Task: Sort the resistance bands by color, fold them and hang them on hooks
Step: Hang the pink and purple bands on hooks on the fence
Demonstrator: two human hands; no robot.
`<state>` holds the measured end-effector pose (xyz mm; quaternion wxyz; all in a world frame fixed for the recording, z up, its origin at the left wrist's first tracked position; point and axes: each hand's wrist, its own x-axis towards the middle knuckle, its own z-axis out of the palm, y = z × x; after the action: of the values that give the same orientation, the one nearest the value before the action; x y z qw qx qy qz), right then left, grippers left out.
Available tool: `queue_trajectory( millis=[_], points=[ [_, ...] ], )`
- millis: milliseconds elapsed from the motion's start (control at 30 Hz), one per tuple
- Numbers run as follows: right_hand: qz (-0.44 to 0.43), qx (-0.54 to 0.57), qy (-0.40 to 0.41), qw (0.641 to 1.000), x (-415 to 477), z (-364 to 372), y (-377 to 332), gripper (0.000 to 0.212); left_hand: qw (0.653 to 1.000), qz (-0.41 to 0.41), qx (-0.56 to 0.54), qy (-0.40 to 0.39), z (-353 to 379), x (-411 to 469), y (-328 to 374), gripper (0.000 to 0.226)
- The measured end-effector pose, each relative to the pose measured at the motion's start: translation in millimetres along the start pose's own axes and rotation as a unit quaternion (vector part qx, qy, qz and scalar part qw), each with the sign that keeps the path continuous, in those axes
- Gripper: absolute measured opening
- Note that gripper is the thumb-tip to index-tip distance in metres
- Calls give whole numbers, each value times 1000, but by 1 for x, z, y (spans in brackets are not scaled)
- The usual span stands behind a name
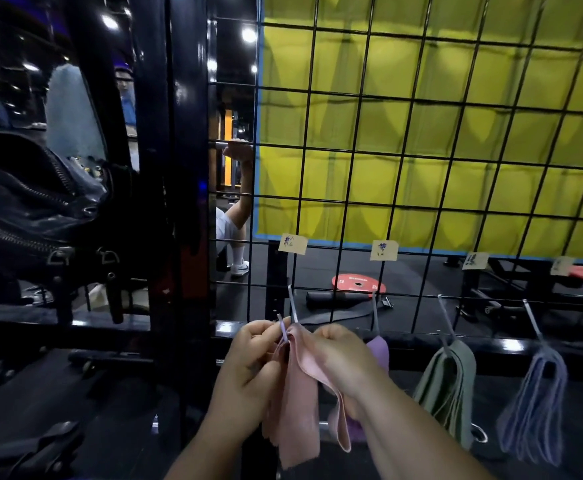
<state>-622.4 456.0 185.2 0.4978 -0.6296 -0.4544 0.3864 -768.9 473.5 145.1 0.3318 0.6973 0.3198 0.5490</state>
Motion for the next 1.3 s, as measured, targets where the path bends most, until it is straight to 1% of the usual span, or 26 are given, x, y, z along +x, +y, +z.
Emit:
queue_trajectory(
  millis=[133, 233, 333, 400, 500, 567, 633, 700, 800, 867, 933, 1033, 1100, 1167, 1200, 1300],
  points=[
    [-8, 25, -27, 999, -2, -4, 1, 35, 1000, 0, 12, -8, -1, 1, 7, 40],
    [-15, -5, -27, 1000, -3, -6, 5, 35, 1000, 9, 11, -9, -2, 2, 4, 47],
    [-7, -2, -37, 999, -5, -7, 12, 33, 1000, 5, 16, -24, -1, 1, 3, 56],
    [-2, 1, -42, 999, -6, -8, 14, 29, 1000, 5, 14, -26, 1, 0, 4, 51],
    [4, 31, -45, 999, -8, -8, 17, 24, 1000, 13, 10, -15, 4, -1, 5, 32],
    [14, 44, -47, 998, -9, -8, 17, 23, 1000, 22, 8, -10, 6, 0, 8, 24],
    [11, 50, -49, 997, -10, -9, 17, 24, 1000, 22, -1, 3, 6, -1, 11, 28],
    [9, 51, -50, 997, -10, -11, 16, 24, 1000, -1, -4, 12, 6, -2, 14, 37],
    [11, 51, -55, 997, -9, -11, 19, 21, 999, -34, 2, 23, 6, -4, 21, 31],
    [9, 50, -51, 997, -8, -9, 22, 21, 998, -50, -14, 34, 8, -6, 26, 26],
    [-5, 51, -41, 998, -7, -6, 26, 21, 996, -66, -29, 51, 9, -7, 27, 27],
    [-32, 27, -38, 998, -7, -5, 30, 14, 992, -91, -38, 81, 13, -7, 22, 27],
    [-32, 19, -37, 999, -8, -4, 32, 6, 988, -100, -60, 101, 16, -8, 20, 24],
    [-24, 25, -31, 999, -7, -3, 34, 21, 982, -118, -97, 108, 19, -10, 20, 19],
    [-26, 23, -31, 999, -7, -3, 34, 24, 980, -125, -110, 107, 20, -11, 22, 18],
    [-51, -10, -57, 997, -9, -3, 35, 14, 979, -124, -122, 106, 24, -13, 23, 16]
  ],
)
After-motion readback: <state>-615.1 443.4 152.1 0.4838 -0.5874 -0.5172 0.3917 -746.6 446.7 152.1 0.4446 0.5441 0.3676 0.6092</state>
